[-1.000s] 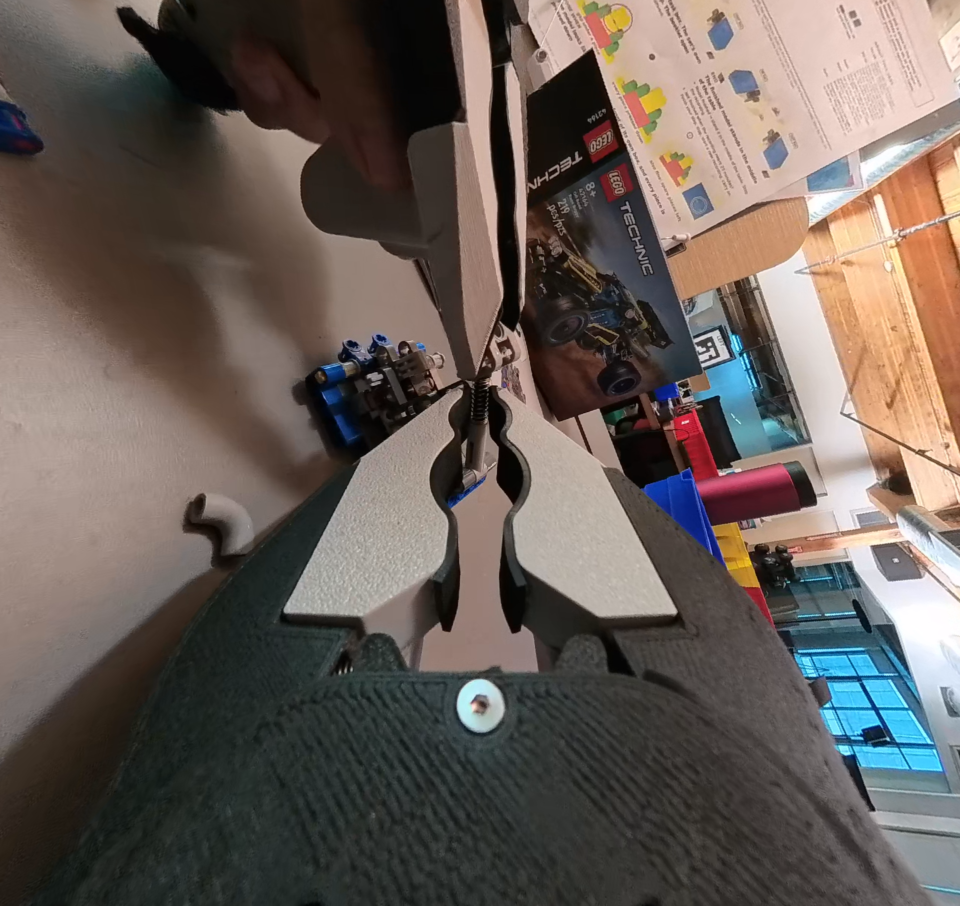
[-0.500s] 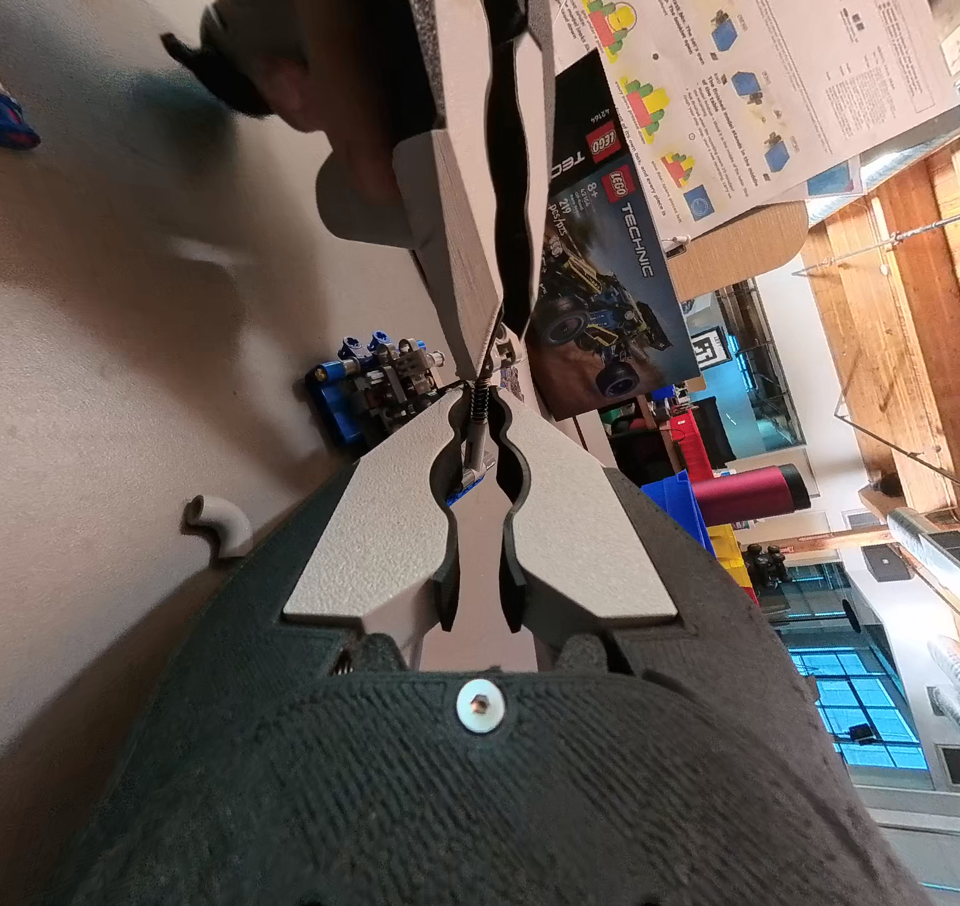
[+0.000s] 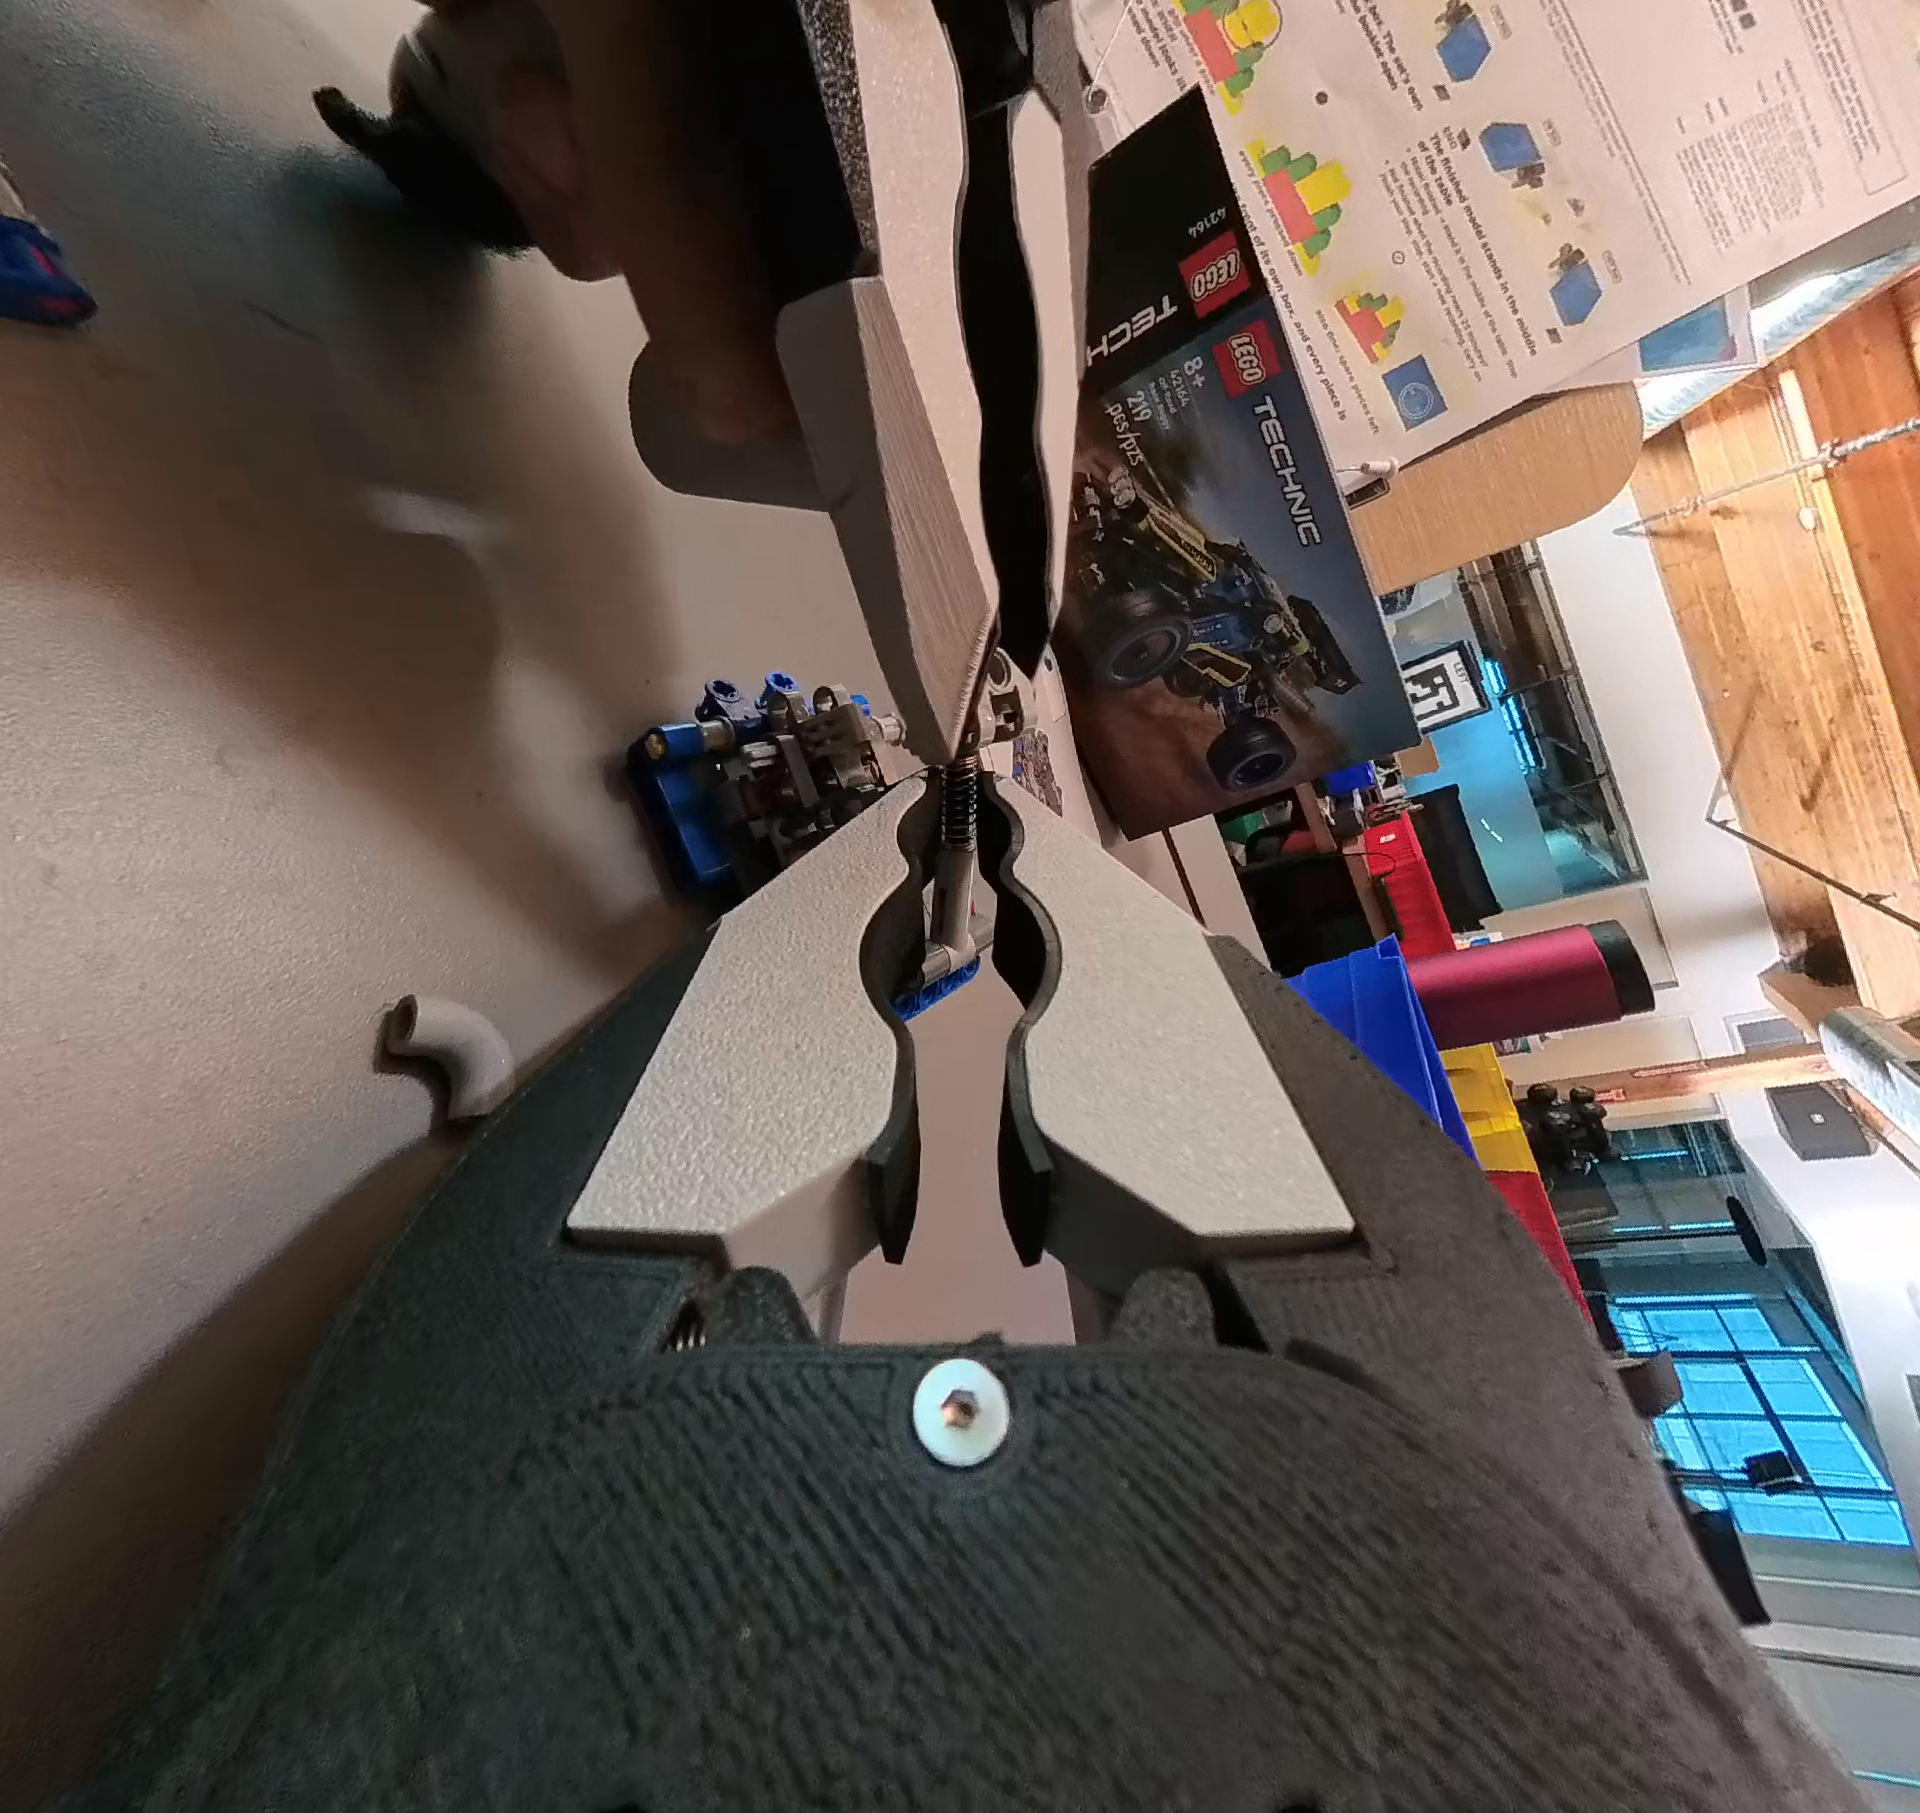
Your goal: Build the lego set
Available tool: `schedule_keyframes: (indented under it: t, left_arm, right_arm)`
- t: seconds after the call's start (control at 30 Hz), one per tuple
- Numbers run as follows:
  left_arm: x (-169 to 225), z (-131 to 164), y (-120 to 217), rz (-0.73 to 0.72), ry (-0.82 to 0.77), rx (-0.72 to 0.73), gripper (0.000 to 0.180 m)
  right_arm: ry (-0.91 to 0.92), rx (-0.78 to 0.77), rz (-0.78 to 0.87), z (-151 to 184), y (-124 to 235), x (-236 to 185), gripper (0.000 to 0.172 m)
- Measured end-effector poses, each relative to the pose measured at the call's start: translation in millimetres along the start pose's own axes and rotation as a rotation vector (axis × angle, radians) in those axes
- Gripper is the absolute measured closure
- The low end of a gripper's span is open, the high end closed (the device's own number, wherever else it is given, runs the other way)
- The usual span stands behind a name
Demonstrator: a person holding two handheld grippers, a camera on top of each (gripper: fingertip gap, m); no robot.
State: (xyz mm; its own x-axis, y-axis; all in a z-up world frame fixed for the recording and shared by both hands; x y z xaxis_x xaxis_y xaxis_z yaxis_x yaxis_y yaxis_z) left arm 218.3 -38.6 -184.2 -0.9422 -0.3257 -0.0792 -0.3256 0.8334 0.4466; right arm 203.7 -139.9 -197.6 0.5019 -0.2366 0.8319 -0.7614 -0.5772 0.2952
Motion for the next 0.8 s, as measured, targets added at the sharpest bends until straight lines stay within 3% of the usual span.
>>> schedule_keyframes:
  t: [0.2, 0.57, 0.8]
  left_arm:
    - [-1.3, 0.2, 0.0, 0.027, 0.014, -0.005, 0.164]
    - [1.5, -1.6, -0.9, -0.058, -0.091, -0.021, 0.168]
    - [-1.6, -0.8, 0.0, 0.017, -0.012, 0.013, 0.166]
  right_arm:
    - [-0.015, 0.004, -0.010, 0.3, -0.5, 0.4, 0.169]
    - [-0.044, -0.002, -0.018, 1.4, -1.8, 1.7, 0.168]
    - [-0.053, 0.011, -0.019, 1.6, -2.1, 1.5, 0.169]
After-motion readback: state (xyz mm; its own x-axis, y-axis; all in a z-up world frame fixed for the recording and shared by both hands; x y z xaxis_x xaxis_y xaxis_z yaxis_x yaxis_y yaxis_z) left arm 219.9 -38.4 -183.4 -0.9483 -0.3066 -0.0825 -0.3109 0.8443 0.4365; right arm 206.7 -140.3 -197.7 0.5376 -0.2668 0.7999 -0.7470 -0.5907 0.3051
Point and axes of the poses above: each gripper's, where its closed fingertips meet, y back along the fingers, z out of its underside, x = y × z across the jaws, the point moved 7 cm from there along y, back along the fingers, and after that the axes turned 8 degrees about -x, right-handed, at the moved point
